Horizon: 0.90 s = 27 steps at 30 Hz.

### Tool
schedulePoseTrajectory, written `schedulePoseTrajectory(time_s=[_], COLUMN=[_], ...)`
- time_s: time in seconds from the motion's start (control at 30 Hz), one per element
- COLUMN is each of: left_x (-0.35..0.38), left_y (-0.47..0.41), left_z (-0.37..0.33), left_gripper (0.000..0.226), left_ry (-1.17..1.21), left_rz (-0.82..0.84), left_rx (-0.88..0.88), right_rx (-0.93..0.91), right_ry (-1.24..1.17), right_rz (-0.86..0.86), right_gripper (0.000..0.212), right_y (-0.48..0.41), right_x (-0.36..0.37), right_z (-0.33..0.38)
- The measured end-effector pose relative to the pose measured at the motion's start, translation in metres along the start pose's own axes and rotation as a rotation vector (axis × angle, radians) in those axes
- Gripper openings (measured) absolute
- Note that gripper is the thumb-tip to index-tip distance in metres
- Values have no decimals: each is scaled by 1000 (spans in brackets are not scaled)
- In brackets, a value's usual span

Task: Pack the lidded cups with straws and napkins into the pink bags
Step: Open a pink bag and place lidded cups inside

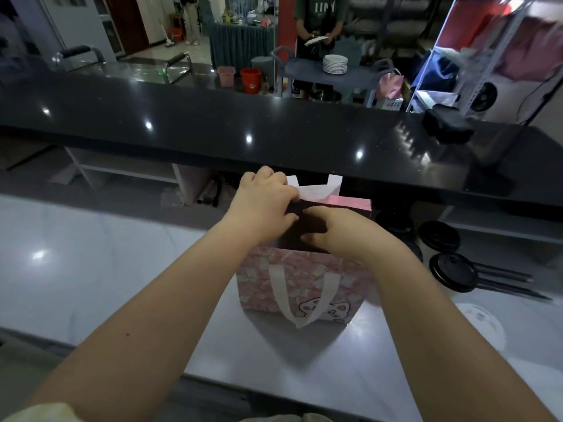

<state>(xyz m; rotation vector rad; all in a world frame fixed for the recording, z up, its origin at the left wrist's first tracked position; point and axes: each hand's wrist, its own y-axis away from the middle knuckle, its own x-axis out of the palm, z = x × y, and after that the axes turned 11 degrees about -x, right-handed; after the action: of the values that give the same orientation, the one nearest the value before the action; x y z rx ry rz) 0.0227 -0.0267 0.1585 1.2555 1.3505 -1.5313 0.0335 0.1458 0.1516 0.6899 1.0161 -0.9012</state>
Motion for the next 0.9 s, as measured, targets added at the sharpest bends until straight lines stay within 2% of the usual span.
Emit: schedulePoseTrajectory(time_s=[0.13,0.3,0.5,0.73,0.9], left_x=[2,5,4,7,29], left_y=[-1,-15,-31,-38,-28], left_z=[-25,-65,-133,-226,-279], left_gripper=[30,31,22,35,32], left_ry=[61,89,183,259,236], left_rz=[-13,21,38,88,180], left_rx=[42,115,242,409,422], right_rx=[20,84,243,469,566], right_ry=[-71,-91,7,80,36], right_rz=[-104,-322,-470,-528,-481], right_gripper=[38,42,44,37,48], right_y=[17,49,100,164,203], right_x=[-14,-33,-49,-59,-41], right_z=[-10,-30,-75,-123,-148])
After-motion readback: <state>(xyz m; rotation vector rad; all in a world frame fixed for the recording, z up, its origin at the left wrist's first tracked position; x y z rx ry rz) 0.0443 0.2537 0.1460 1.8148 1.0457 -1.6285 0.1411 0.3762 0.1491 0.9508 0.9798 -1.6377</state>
